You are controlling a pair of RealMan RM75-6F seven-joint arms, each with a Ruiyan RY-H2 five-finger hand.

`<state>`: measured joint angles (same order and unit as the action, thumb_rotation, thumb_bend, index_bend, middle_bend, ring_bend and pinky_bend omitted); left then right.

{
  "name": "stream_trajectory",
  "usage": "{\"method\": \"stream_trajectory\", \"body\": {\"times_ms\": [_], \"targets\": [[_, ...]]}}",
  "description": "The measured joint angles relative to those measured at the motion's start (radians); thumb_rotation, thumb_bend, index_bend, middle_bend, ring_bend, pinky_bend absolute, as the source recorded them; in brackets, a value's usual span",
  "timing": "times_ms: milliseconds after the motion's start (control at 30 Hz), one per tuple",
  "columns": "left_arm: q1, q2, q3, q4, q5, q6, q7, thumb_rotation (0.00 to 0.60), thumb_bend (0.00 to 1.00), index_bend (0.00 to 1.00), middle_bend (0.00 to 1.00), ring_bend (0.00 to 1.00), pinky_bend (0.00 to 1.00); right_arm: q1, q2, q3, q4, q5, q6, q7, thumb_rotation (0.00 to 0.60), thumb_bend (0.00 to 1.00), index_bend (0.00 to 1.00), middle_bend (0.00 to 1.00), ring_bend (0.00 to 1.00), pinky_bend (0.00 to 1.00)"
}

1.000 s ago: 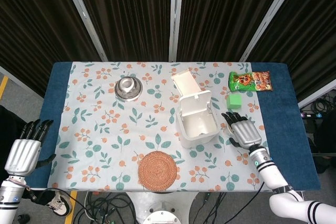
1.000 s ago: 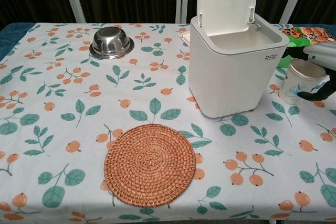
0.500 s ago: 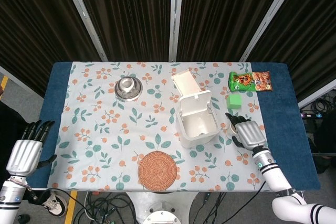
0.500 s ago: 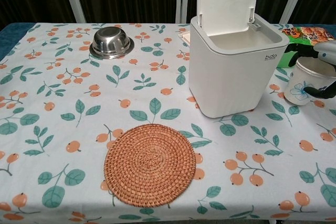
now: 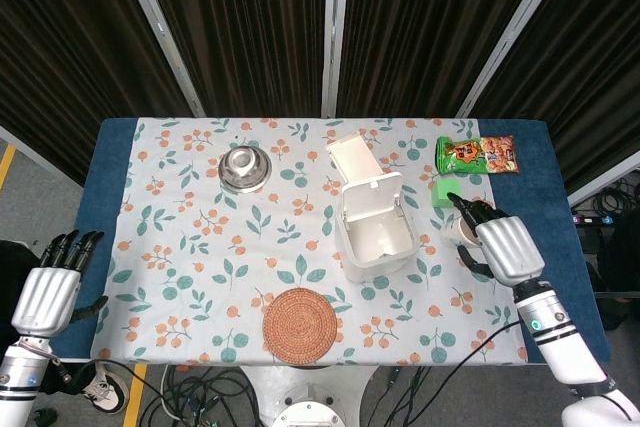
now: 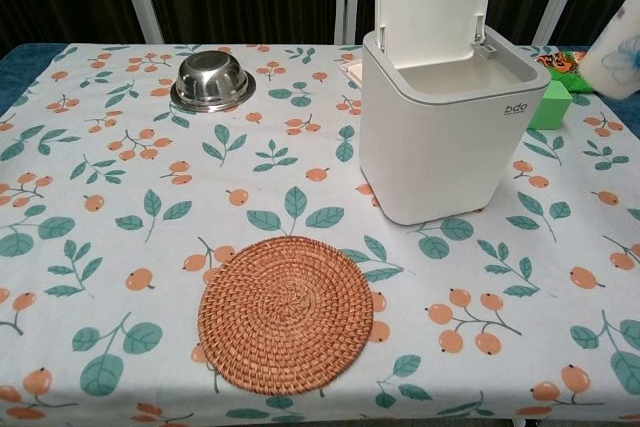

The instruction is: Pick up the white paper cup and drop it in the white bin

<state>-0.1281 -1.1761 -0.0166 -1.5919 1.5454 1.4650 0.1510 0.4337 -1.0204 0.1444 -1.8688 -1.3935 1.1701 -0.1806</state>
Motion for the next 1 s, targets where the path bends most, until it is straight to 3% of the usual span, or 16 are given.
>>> {"method": "stream_trajectory", "body": {"times_ms": [200,333,433,533,700,1000], "targets": [[-0.001,0.0,-0.001,0.0,-0.003,-0.003,0.0,0.6,0.15,0.07,0.11,0.06,0.1,0.026,0.094,0.038,-0.122,-0.072,0.008,0.018,0.6,0.34,0.07,0.19,0.2,0.38],[-0.001,0.0,0.002,0.004,0.001,-0.002,-0.004,0.6,0.15,0.07,0.11,0.06,0.1,0.076,0.063,0.049,-0.137,-0.092,-0.031,-0.012,0.6,0.34,0.07,0.17,0.19,0.34],[0.0,0.001,0.004,0.007,0.001,-0.004,-0.006,0.6,0.15,0.07,0.11,0.06,0.1,0.098,0.018,0.054,-0.136,-0.095,-0.043,-0.056,0.6,0.32,0.04,0.13,0.12,0.29],[0.0,0.002,0.003,0.007,-0.005,-0.006,-0.002,0.6,0.15,0.07,0.11,0.06,0.1,0.115,-0.03,0.058,-0.123,-0.095,-0.045,-0.102,0.6,0.28,0.0,0.07,0.01,0.2],[0.0,0.0,-0.001,0.006,-0.005,-0.001,0.002,0.6,0.15,0.07,0.11,0.06,0.11,0.13,-0.087,0.061,-0.09,-0.116,-0.017,-0.148,0.6,0.22,0.0,0.0,0.0,0.01],[0.001,-0.003,-0.002,0.008,-0.005,0.003,0.002,0.6,0.15,0.07,0.11,0.06,0.1,0.115,-0.077,0.054,-0.088,-0.137,0.023,-0.115,0.6,0.21,0.0,0.0,0.0,0.0]]}}
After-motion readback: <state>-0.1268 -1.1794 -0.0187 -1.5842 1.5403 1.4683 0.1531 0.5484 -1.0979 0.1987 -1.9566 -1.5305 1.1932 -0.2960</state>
